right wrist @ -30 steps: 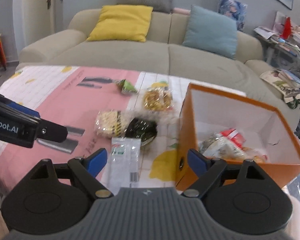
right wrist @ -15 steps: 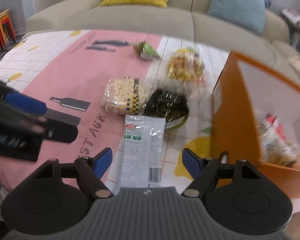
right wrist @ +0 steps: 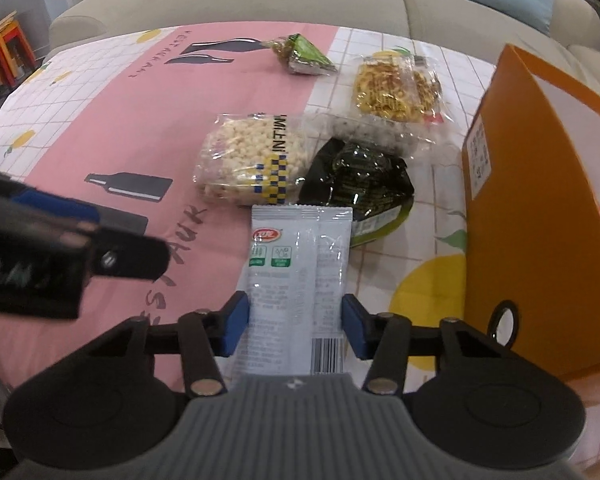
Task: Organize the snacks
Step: 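Grasp the white drink pouch with the right tool while the left tool grasps the MiLiNi bag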
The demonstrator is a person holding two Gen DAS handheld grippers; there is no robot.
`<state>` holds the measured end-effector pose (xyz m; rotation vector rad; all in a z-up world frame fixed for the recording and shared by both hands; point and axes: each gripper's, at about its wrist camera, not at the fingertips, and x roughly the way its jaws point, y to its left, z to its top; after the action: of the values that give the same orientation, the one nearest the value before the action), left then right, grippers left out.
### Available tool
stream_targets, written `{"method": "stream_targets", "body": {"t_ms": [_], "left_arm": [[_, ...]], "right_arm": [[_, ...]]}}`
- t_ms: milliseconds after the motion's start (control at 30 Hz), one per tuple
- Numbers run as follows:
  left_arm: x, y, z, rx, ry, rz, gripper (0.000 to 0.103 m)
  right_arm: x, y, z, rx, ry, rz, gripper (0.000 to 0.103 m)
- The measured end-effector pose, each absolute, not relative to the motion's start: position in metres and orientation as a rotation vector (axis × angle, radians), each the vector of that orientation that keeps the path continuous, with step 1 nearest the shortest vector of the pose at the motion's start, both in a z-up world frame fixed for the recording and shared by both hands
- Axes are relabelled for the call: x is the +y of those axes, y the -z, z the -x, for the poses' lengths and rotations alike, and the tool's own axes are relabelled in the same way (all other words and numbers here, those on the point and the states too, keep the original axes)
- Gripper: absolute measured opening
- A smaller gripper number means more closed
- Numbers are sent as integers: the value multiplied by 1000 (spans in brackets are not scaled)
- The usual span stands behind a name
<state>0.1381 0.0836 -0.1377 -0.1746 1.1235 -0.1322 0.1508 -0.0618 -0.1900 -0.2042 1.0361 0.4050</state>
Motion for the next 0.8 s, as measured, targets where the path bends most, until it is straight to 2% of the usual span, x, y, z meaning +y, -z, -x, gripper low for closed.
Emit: {"method": "stream_targets", "body": {"t_ms": [333, 533, 800], "left_arm": [[90, 129, -161, 1073, 47, 275, 87], [76, 135, -192, 1090, -34, 335, 88], [48, 158, -223, 1115, -93, 294, 91]], "right_arm": [[-67, 151, -144, 824, -321, 305, 44], [-73, 157, -182, 820, -256, 300, 44], [-73, 174, -188, 824, -242, 282, 44]]}}
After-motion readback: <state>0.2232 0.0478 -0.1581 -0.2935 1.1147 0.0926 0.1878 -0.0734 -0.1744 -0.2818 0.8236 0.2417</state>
